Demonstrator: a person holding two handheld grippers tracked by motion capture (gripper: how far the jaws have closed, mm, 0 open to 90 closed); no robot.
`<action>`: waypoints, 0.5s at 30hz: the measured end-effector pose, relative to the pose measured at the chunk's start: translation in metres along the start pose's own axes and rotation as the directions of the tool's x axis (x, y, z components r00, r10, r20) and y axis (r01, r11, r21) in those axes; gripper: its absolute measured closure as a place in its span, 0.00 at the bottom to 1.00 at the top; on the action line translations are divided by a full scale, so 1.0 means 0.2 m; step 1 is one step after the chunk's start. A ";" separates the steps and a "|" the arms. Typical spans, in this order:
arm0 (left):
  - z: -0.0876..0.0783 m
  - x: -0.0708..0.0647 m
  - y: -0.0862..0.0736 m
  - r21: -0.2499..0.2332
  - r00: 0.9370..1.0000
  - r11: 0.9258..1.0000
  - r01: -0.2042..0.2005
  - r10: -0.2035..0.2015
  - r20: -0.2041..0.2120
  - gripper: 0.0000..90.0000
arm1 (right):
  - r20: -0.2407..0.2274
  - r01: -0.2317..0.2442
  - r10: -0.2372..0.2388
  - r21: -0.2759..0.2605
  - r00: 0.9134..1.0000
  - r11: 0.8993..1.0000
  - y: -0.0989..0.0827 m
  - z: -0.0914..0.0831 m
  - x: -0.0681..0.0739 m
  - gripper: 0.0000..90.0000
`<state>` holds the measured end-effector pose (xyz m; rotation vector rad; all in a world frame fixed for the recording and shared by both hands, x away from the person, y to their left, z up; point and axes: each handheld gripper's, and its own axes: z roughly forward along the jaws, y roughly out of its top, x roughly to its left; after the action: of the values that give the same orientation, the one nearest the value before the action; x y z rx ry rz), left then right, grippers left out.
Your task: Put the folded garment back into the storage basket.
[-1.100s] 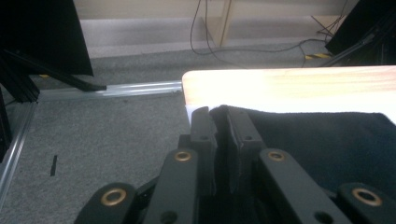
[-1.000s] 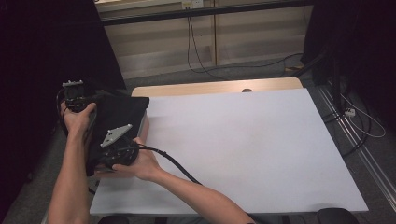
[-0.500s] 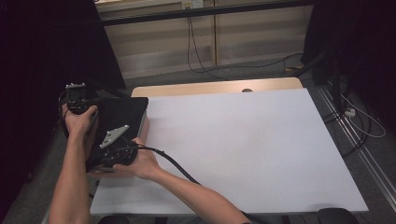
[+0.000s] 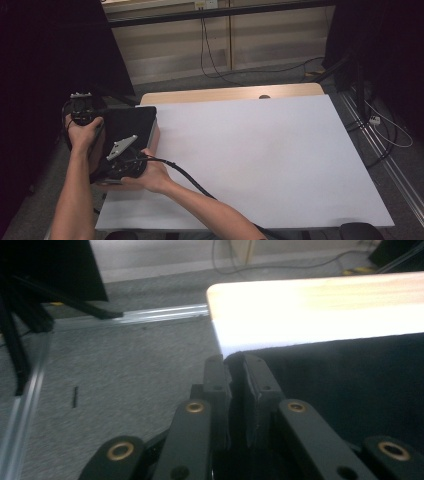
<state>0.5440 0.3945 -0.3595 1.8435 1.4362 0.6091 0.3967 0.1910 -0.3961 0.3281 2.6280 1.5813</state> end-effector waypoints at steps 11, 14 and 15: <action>0.01 0.00 -0.02 0.016 1.000 1.000 -0.009 0.009 0.001 0.89 | -0.019 -0.012 0.012 0.009 1.000 1.000 0.00 0.01 -0.02 0.81; 0.01 0.00 -0.03 0.006 1.000 1.000 0.005 -0.005 0.004 0.88 | -0.020 -0.019 0.019 0.009 1.000 1.000 0.01 0.00 -0.02 0.76; 0.01 0.00 -0.03 0.006 1.000 1.000 0.005 -0.005 0.004 0.87 | -0.020 -0.023 0.023 0.009 1.000 1.000 0.01 0.00 -0.02 0.75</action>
<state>0.5423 0.3947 -0.3652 1.8448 1.4413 0.5992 0.4015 0.1908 -0.3957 0.3456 2.6563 1.5881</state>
